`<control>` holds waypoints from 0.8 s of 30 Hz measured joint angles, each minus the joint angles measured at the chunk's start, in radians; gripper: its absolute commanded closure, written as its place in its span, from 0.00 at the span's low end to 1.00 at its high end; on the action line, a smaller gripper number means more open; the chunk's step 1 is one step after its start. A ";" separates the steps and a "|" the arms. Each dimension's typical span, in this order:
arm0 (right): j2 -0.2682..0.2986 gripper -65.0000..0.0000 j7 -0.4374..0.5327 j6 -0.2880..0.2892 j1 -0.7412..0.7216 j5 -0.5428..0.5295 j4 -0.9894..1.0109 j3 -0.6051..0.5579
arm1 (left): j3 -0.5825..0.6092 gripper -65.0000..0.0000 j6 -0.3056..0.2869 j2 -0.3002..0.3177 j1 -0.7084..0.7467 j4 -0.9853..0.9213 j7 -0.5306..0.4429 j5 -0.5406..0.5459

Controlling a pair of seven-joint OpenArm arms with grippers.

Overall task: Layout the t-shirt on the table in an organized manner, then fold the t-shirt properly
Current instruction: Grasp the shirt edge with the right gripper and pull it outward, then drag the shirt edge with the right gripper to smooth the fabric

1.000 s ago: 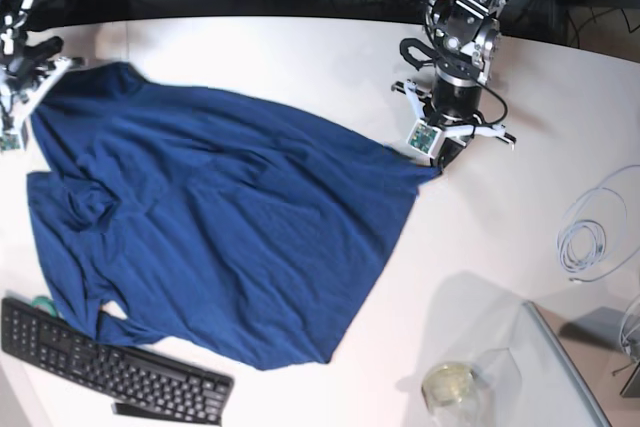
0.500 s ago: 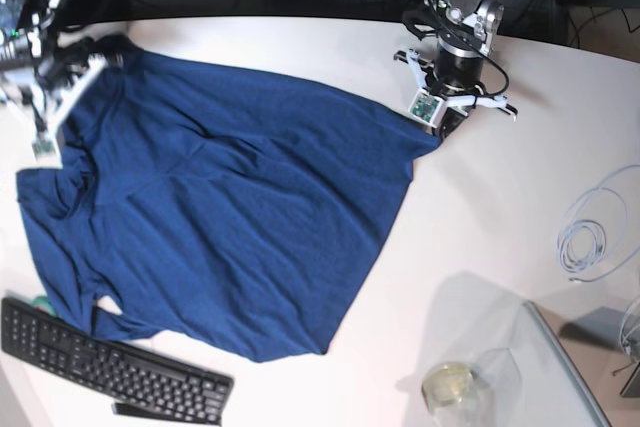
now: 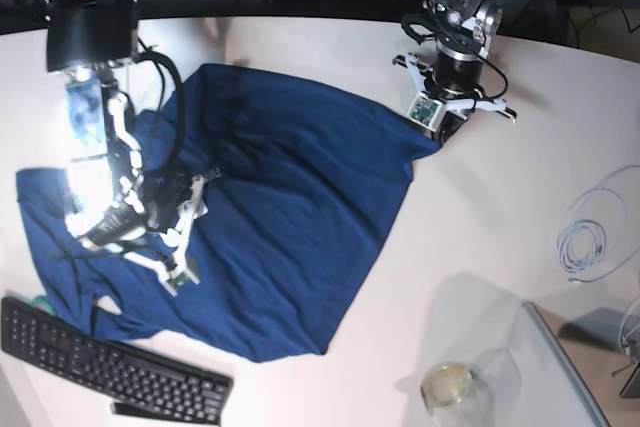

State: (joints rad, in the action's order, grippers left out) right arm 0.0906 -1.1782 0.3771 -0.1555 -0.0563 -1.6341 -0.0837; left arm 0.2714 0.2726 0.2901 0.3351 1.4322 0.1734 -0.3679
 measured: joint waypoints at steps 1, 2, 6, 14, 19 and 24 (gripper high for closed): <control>0.024 0.50 0.008 0.001 0.009 -0.002 -0.062 0.011 | 0.000 1.00 -0.005 0.002 -0.002 -0.001 0.002 0.002; 0.047 0.50 0.010 0.000 0.020 0.005 -0.115 0.041 | -0.001 1.00 -0.001 0.004 0.000 -0.001 0.000 0.002; 0.083 0.49 -0.019 -0.005 0.146 0.042 -0.169 0.224 | -0.008 1.00 0.000 0.004 -0.002 -0.001 -0.003 0.000; 0.041 0.48 0.237 -0.002 0.183 0.018 0.171 0.359 | -0.072 1.00 -0.002 0.001 -0.003 -0.001 -0.001 0.000; 0.029 0.49 0.264 -0.003 0.195 0.021 0.235 0.387 | -0.070 1.00 -0.006 0.001 0.004 -0.001 0.000 0.001; 0.028 0.51 0.309 -0.003 0.147 0.014 0.304 0.378 | -0.071 1.00 -0.002 -0.004 0.005 -0.008 -0.005 0.000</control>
State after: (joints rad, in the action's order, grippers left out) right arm 0.1188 -0.8692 0.3744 -0.0082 -0.0425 -1.3304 0.2947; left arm 0.2001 0.2707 0.2859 0.3405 1.4246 0.1680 -0.3676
